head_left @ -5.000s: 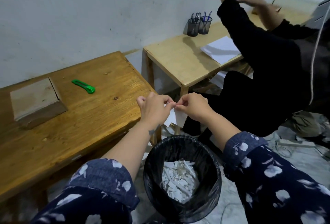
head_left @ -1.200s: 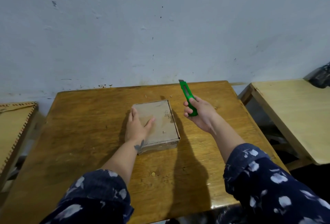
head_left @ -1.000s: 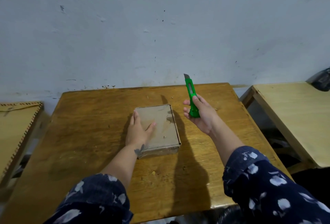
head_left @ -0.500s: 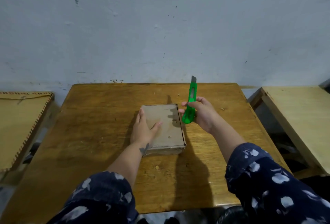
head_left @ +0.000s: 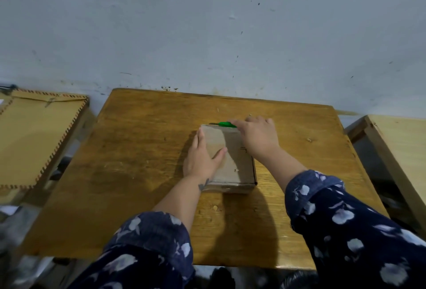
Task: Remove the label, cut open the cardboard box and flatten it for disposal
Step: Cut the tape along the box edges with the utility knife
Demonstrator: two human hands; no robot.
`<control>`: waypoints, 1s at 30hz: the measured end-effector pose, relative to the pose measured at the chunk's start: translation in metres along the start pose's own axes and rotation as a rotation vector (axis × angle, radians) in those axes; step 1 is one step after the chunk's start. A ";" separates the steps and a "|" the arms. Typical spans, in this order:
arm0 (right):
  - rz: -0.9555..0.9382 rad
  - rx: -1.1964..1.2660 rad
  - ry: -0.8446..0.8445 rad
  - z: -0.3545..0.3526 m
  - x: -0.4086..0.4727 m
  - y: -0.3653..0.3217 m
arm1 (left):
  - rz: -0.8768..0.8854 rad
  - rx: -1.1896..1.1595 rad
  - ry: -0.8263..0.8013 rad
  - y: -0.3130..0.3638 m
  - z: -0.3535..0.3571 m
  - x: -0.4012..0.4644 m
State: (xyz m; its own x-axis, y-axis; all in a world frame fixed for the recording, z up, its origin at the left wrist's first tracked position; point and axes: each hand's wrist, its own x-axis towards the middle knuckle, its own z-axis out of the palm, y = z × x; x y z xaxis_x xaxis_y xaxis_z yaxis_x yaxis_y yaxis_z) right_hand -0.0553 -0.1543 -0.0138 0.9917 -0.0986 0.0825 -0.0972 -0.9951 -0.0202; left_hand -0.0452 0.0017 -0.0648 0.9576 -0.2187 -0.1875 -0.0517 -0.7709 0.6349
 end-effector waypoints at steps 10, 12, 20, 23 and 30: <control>-0.015 -0.065 -0.018 0.007 0.010 -0.004 | -0.012 -0.001 -0.008 -0.001 0.000 0.000; -0.016 -0.094 -0.022 0.006 0.011 -0.006 | -0.014 0.006 -0.003 0.000 0.000 0.000; -0.023 -0.111 -0.035 0.000 0.015 -0.004 | -0.009 0.020 -0.009 0.001 -0.002 -0.002; -0.026 -0.071 -0.040 0.002 0.013 -0.005 | -0.011 0.025 -0.007 0.001 -0.001 -0.001; -0.022 -0.072 -0.041 0.002 0.014 -0.012 | -0.007 0.030 0.006 0.000 0.000 0.000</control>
State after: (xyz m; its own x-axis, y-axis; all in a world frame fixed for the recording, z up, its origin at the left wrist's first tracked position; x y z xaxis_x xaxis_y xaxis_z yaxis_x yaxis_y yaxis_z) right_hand -0.0400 -0.1436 -0.0142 0.9961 -0.0779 0.0413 -0.0800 -0.9954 0.0526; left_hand -0.0449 0.0015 -0.0649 0.9596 -0.2096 -0.1877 -0.0531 -0.7900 0.6108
